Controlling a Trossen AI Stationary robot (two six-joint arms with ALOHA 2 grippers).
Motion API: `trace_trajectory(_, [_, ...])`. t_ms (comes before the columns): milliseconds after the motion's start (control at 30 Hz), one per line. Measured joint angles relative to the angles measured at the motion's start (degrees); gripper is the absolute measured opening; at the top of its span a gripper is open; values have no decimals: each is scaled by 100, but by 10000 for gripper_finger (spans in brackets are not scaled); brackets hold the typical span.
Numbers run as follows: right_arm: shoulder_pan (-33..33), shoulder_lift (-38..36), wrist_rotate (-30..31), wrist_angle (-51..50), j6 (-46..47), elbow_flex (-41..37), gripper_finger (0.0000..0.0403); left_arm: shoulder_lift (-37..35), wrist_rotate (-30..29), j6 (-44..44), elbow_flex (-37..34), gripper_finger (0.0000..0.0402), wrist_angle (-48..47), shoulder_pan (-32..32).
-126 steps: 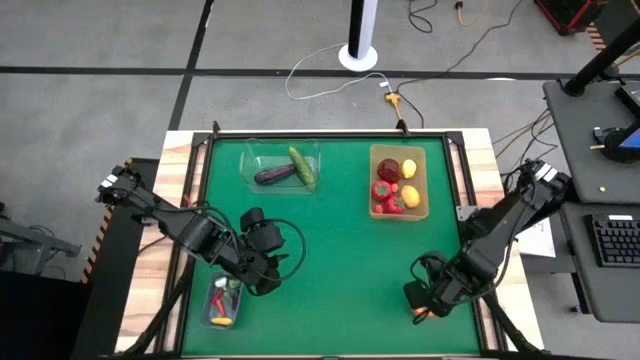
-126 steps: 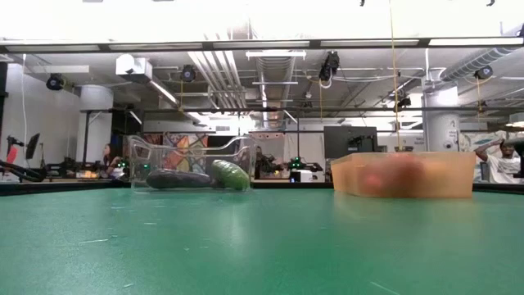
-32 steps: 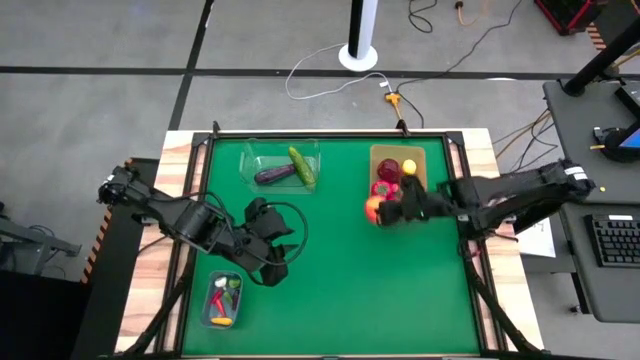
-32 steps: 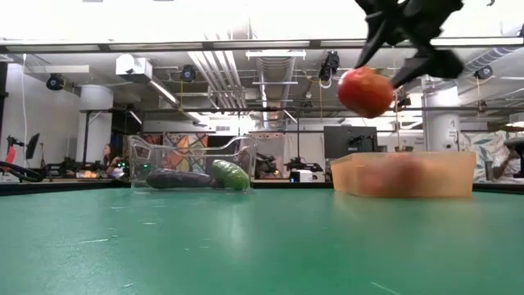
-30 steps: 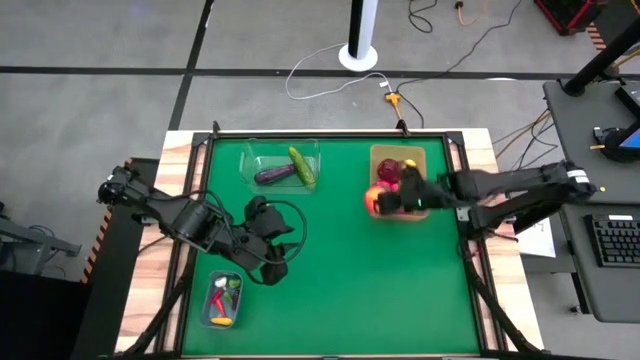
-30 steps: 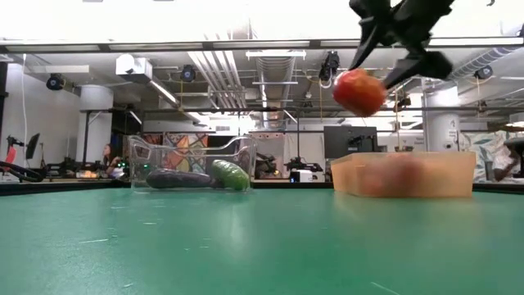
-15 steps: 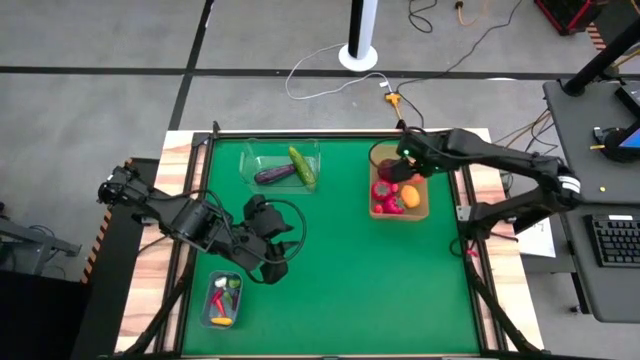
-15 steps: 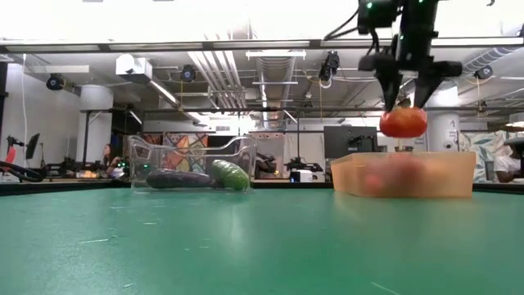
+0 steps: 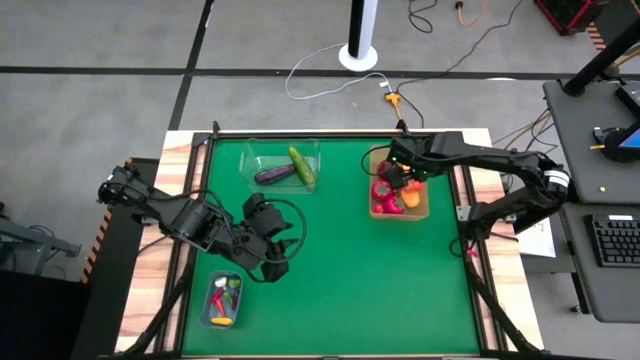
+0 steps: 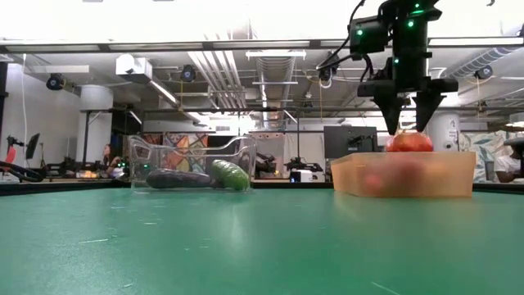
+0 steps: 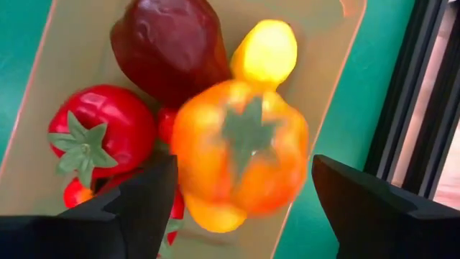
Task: Sort produce into baskets
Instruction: Put the orange tomato into the orange bin
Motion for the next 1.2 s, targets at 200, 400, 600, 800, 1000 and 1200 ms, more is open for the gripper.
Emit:
trace_trajectory(200, [0,-27,48,94,-102,0,327,0,-42,17,-2,150,-7,0])
trace_trajectory(400, [5,-110,-37,116,-131,114,326,0,-46,20,-4,150,-11,0])
trace_trajectory(600, [70,-448,-242,144,-87,341,325,0,-46,20,-4,150,-19,0])
trace_trajectory(800, [66,-443,48,430,-31,20,325,0,-50,25,-4,150,-87,40])
trace_trajectory(1000, [66,-233,13,1225,41,-735,325,0,-307,479,-4,150,-140,103])
trace_trajectory(1200, [68,-296,-108,1534,160,-941,325,0,-388,-9,-7,150,-134,105])
